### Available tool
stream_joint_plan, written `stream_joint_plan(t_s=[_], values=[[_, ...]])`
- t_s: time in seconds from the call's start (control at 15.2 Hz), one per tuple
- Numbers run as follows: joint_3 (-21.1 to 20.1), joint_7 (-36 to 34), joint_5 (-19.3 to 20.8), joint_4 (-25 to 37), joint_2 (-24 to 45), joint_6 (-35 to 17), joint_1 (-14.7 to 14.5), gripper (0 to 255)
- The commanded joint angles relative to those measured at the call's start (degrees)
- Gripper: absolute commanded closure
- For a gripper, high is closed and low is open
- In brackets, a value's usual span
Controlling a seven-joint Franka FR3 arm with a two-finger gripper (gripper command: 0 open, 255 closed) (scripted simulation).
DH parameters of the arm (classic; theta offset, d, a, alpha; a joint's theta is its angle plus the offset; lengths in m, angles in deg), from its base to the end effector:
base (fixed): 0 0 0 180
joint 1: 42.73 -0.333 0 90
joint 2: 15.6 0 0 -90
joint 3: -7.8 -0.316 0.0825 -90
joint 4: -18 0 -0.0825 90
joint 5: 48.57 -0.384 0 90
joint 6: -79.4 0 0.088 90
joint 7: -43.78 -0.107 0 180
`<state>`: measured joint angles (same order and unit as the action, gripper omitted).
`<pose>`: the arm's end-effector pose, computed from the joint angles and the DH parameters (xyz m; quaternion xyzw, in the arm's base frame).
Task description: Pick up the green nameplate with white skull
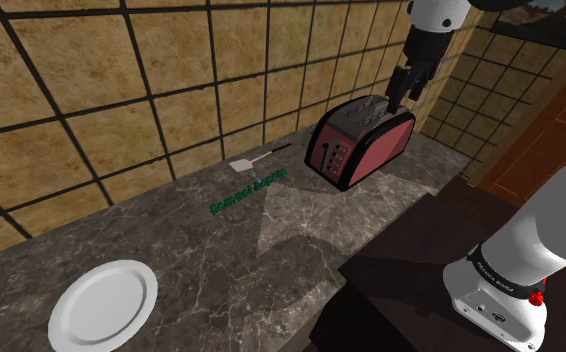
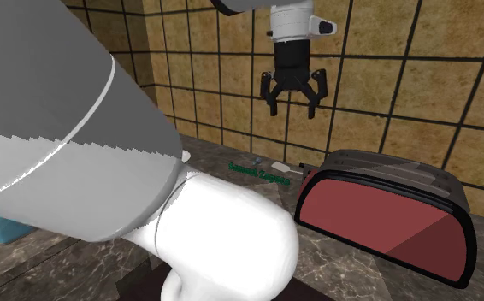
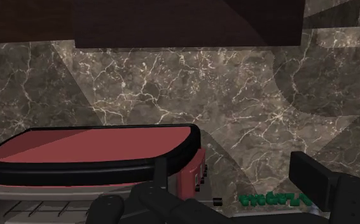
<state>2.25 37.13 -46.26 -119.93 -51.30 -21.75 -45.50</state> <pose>0.3579 0.0532 0.5276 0.9987 0.0093 -0.0048 0.0489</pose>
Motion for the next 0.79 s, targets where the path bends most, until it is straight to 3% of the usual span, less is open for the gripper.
stream_joint_plan(t_s=[0.0, 0.73], values=[[-1.2, -1.6, -0.6, 0.3, 3.5, -3.2, -0.4, 0], [-7.6, -10.5, -0.6, 6.2, 24.5, -17.8, -2.0, 0]])
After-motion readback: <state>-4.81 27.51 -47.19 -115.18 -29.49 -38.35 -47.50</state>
